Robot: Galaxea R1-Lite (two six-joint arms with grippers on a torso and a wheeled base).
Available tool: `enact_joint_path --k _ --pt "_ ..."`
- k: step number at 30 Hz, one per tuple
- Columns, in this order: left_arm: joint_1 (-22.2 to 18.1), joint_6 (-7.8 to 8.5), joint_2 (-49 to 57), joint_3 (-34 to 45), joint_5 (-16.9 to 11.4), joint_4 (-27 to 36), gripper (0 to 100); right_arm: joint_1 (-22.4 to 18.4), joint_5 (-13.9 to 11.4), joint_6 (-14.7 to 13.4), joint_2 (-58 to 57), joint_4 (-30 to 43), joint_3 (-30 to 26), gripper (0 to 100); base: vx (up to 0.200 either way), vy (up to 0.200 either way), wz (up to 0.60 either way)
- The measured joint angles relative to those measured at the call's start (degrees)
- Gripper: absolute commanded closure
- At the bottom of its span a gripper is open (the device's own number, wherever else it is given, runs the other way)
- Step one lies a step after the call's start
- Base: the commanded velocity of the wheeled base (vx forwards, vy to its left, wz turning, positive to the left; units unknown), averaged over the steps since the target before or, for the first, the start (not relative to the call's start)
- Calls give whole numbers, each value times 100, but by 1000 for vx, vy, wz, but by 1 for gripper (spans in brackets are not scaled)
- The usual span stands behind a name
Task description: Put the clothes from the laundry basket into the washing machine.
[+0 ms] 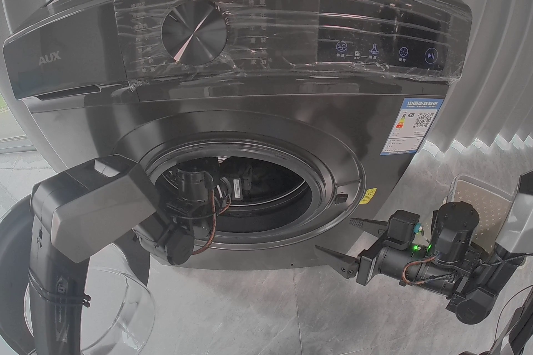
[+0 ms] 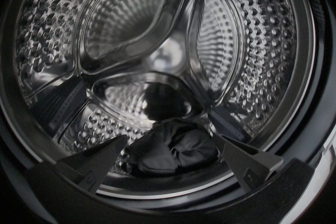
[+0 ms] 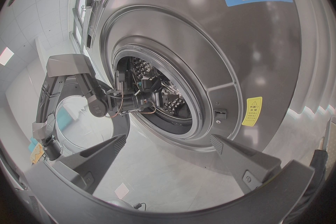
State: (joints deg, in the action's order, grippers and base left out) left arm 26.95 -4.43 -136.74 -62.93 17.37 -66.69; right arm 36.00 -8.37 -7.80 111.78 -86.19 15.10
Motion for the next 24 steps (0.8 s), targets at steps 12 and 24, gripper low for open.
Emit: enact_joint_path --k 12,24 --pt "50 9 -110 -758 15 22 0 -6 -5 0 -6 0 0 0 0 0 0" --pt "527 -180 564 1709 17 -822 0 -4 -5 -2 -10 0 2 0 0 0 0"
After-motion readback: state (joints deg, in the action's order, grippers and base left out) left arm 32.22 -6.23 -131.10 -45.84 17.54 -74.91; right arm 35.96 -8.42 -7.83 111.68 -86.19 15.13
